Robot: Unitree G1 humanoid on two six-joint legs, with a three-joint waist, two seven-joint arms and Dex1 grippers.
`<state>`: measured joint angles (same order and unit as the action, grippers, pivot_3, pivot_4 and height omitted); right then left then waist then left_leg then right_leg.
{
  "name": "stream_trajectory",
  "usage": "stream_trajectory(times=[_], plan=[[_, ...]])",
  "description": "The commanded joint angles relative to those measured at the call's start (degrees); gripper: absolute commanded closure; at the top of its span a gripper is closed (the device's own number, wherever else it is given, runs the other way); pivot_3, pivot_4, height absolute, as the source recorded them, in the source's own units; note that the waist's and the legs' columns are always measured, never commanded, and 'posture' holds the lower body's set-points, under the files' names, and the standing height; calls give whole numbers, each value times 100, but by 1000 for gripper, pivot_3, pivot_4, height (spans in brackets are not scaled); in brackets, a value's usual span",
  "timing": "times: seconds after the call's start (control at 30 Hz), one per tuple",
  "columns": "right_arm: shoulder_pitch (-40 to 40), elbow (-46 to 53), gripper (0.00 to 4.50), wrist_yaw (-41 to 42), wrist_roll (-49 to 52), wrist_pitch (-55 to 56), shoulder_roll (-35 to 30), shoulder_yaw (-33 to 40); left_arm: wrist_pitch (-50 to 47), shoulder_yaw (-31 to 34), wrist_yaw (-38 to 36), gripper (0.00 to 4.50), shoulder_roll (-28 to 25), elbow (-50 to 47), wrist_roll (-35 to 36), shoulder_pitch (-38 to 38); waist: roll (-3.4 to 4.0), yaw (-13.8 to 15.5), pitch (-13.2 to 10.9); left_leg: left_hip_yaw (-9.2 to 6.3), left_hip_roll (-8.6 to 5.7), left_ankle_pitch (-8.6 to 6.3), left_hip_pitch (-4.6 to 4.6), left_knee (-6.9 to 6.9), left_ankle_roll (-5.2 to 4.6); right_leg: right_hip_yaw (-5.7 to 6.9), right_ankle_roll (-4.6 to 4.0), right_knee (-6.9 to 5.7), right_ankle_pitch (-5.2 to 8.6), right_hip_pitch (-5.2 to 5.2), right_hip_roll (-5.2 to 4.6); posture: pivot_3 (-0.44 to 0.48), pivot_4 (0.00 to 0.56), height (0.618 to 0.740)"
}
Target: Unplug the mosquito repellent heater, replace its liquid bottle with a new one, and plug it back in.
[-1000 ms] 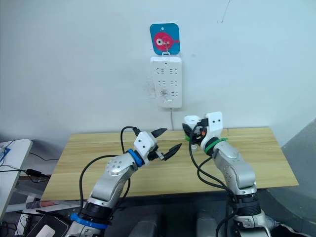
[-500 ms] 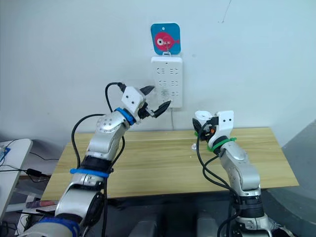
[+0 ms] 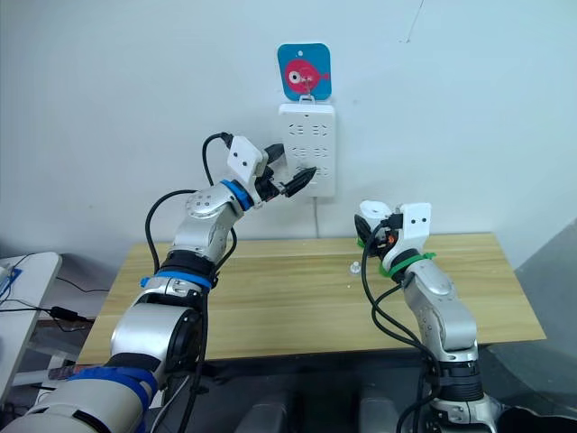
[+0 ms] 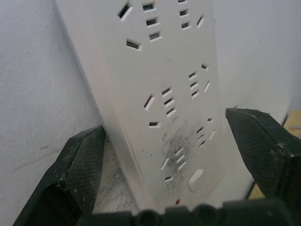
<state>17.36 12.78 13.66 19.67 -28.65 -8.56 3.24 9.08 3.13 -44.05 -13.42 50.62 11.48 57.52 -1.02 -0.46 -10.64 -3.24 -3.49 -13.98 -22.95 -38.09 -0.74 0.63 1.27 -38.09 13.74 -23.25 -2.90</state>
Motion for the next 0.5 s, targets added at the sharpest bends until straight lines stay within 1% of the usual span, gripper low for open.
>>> stream_trajectory(times=[0.03, 0.17, 0.3, 0.4, 0.5], plan=[[51, 368, 1413, 30, 56, 182, -12, 67, -139, -13, -534, 0, 117, 31, 153, 260, 0, 9, 0, 0, -1, 0, -1, 0, 0, 0, 1, 1, 0, 0, 0, -104, 122, 740], [62, 387, 1413, 46, 71, 171, -26, 69, -365, -57, -1054, 0, 57, -15, 187, 173, 0, -39, 0, 9, -2, -1, -2, 4, -2, -6, 1, 5, -1, -4, 0, -110, 122, 740], [70, 399, 1413, 67, 91, 154, -54, 92, -471, -76, -1239, 0, -23, -24, 130, 106, 0, -157, 0, 14, 4, -1, -5, 12, -2, -10, 1, 3, 0, -15, -1, -112, 122, 740], [96, 376, 1413, 82, 94, 157, -85, 106, -425, -35, -1211, 568, -51, 79, 89, 141, 0, -180, 0, 13, 11, -1, -4, 14, -2, -9, 1, 0, 0, -18, 2, -111, 123, 740], [128, 380, 1413, 132, 95, 141, -121, 72, -520, 40, -1258, 1478, -61, 104, 176, 160, 0, -180, 0, 13, 9, -1, -4, 13, -2, -10, 1, 0, 0, -18, 3, -110, 125, 740]])
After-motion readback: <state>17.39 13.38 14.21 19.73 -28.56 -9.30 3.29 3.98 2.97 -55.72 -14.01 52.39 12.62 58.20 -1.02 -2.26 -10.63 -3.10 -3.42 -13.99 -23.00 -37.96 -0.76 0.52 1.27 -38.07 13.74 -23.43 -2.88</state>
